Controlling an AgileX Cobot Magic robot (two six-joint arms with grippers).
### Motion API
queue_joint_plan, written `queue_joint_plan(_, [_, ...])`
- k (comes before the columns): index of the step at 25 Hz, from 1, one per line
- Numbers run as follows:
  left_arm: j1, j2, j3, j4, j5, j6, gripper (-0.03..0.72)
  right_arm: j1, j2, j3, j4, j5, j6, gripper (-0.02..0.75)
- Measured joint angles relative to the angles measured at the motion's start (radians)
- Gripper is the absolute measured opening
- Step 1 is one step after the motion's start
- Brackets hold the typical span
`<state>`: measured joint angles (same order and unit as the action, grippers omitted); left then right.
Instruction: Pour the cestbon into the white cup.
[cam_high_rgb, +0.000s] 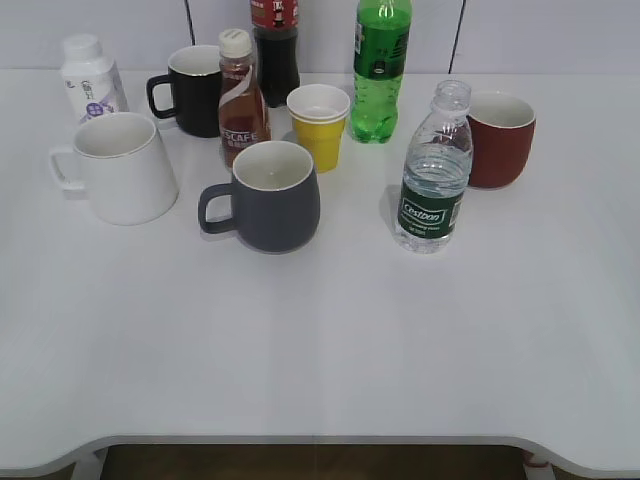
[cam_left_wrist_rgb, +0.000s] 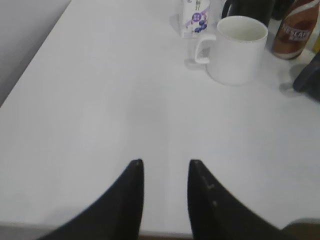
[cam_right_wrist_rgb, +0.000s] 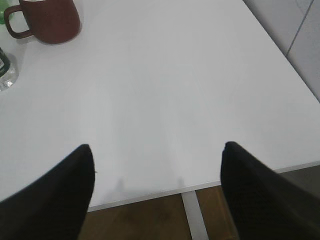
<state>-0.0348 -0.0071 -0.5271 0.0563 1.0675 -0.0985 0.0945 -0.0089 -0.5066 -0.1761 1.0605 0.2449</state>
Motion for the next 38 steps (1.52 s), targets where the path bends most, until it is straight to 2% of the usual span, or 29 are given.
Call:
queue_joint_plan(2, [0.0, 0.0, -0.009, -0.008, -0.023, 0.0, 0.23, 0.0, 0.0, 0.0, 0.0, 0.0, 0.0, 0.589])
queue_joint_plan(4, [0.0, 0.001, -0.019, -0.029, -0.134, 0.0, 0.23, 0.0, 0.0, 0.0, 0.0, 0.0, 0.0, 0.589])
queue_joint_plan(9, [0.0, 0.075, -0.018, -0.036, -0.622, 0.0, 0.23, 0.0, 0.0, 0.0, 0.0, 0.0, 0.0, 0.589])
queue_joint_plan(12, [0.0, 0.176, 0.006, -0.025, -0.843, 0.0, 0.23, 0.0, 0.0, 0.0, 0.0, 0.0, 0.0, 0.589])
queue_joint_plan(21, [0.0, 0.699, 0.099, 0.086, -1.326, 0.0, 0.237, 0.0, 0.0, 0.0, 0.0, 0.0, 0.0, 0.589])
queue_joint_plan(29, [0.003, 1.245, 0.173, 0.098, -1.769, 0.001, 0.239, 0.0, 0.0, 0.0, 0.001, 0.0, 0.0, 0.589])
queue_joint_plan(33, [0.003, 1.406, 0.234, 0.101, -1.899, 0.079, 0.241, 0.0, 0.0, 0.0, 0.002, 0.0, 0.0, 0.589])
queue_joint_plan(38, [0.003, 1.619, 0.242, 0.101, -2.102, 0.131, 0.272, 0.0, 0.0, 0.0, 0.01, 0.0, 0.0, 0.589])
